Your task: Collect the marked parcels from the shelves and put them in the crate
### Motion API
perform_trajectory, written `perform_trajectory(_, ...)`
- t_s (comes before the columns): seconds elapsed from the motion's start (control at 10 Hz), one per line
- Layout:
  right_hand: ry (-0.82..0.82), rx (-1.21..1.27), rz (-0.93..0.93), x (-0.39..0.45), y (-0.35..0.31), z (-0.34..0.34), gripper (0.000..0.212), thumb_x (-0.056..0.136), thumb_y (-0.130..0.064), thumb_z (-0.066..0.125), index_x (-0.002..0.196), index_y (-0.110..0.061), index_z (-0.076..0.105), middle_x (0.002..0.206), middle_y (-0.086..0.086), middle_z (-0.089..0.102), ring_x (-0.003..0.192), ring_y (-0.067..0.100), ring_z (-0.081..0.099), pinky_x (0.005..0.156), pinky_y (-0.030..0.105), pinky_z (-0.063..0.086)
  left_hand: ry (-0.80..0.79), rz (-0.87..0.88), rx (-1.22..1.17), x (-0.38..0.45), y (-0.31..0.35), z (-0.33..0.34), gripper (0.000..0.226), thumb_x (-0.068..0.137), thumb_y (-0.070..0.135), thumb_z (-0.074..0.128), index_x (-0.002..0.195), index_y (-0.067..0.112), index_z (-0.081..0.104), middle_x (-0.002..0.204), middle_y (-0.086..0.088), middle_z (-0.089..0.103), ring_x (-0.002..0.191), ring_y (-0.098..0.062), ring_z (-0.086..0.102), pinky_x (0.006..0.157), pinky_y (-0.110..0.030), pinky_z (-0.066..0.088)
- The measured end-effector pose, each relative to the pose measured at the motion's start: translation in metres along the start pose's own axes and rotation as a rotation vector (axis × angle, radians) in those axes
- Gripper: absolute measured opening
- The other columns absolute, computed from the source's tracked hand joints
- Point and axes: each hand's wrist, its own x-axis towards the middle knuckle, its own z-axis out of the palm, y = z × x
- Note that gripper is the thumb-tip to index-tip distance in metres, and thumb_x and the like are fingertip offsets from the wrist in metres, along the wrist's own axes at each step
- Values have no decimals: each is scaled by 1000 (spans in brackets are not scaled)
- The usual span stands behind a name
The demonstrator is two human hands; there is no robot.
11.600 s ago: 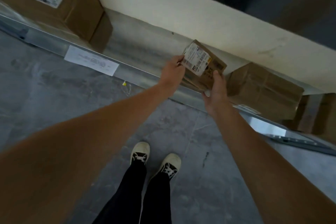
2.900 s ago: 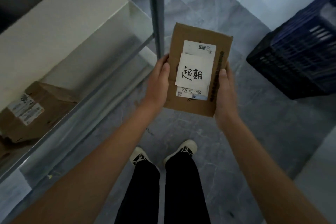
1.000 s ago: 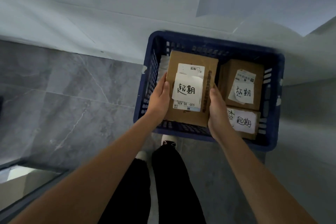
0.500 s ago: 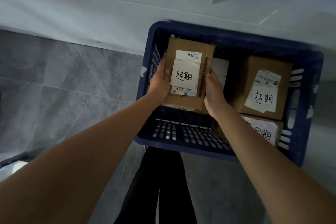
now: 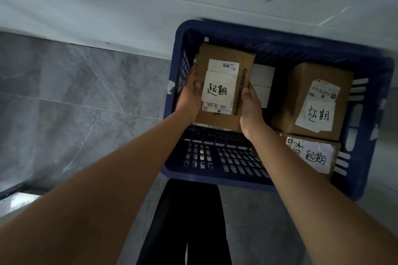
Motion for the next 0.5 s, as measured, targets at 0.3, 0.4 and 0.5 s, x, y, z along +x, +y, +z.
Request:
perform_trajectory(0.3,62,-135,54,-22,-27,-3,47,104,-34,36,151,-28,31,150,4,42,133,24,44,111,40,35,10,-42,79,-2,8,-4,56,104,10,26,152,35,9,120,-1,49,73,-7,52,60,-24,48)
perform_trajectory(0.4,105,-265,-55,-51,-55,-14,52,103,-36,35,153,-28,21,159,1,23,144,21,26,114,35,23,-14,-24,73,-26,24,-15,57,103,20,34,152,33,9,138,-6,47,106,-22,59,82,-37,54)
perform_trajectory(0.5,122,-403,-201,-97,-79,-25,53,103,-35,36,153,-27,21,160,-2,21,147,18,20,119,36,18,-72,152,236,-71,44,-31,57,100,34,38,152,26,17,151,-1,36,129,-23,46,103,-44,44)
